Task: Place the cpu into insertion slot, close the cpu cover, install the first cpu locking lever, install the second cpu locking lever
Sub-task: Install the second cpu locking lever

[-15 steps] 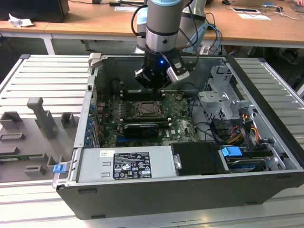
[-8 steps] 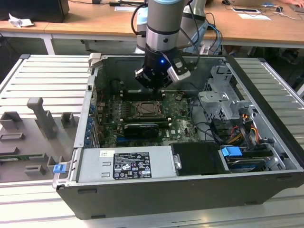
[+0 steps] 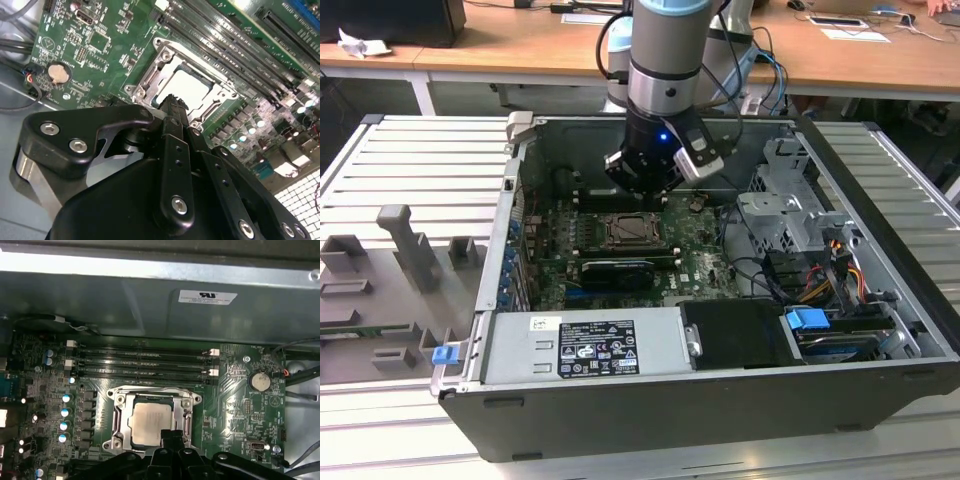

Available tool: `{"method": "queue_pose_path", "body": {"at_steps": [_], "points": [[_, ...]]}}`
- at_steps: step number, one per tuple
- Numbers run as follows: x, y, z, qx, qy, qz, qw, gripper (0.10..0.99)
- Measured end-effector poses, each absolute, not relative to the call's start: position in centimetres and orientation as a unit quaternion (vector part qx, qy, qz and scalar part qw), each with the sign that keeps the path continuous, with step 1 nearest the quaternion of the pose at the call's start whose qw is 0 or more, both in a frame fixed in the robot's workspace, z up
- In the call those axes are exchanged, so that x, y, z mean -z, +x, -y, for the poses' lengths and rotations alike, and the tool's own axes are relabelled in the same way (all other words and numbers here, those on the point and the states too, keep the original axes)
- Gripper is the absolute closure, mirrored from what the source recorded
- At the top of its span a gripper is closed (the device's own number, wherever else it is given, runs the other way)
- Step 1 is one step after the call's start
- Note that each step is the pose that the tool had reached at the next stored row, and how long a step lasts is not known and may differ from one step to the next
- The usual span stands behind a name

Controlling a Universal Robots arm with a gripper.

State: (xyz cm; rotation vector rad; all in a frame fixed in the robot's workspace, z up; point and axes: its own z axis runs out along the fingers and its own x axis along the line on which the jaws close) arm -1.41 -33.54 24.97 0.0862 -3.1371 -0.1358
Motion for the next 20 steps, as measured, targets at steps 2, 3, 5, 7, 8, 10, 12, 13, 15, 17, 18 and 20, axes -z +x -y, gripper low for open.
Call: {"method": "queue_pose_path", "body": {"at_steps": [2,3,5,7,8,10,12,13,15,17,18,20], "points": [[-24.9,-1.4,33.8,0.043,0.027,0.999,0.000,0.980],[-24.9,-1.4,33.8,0.043,0.027,0.999,0.000,0.980],[-24.7,-1.4,33.8,0.043,0.027,0.999,0.001,0.980],[-24.5,-1.4,33.9,0.043,0.027,0.999,0.001,0.980],[-24.3,-1.4,34.1,0.043,0.027,0.999,0.001,0.980],[-24.1,-1.4,34.5,0.043,0.027,0.999,0.001,0.980],[-24.1,-1.4,34.5,0.043,0.027,0.999,0.001,0.980],[-24.1,-1.4,34.5,0.043,0.028,0.999,0.001,0.980],[-24.0,-1.4,34.6,0.043,0.028,0.999,0.001,0.980],[-24.0,-1.4,34.9,0.043,0.028,0.999,0.001,0.980],[-23.9,-1.4,35.2,0.043,0.027,0.999,0.001,0.980],[-23.8,-1.4,35.7,0.043,0.027,0.999,0.001,0.980]]}}
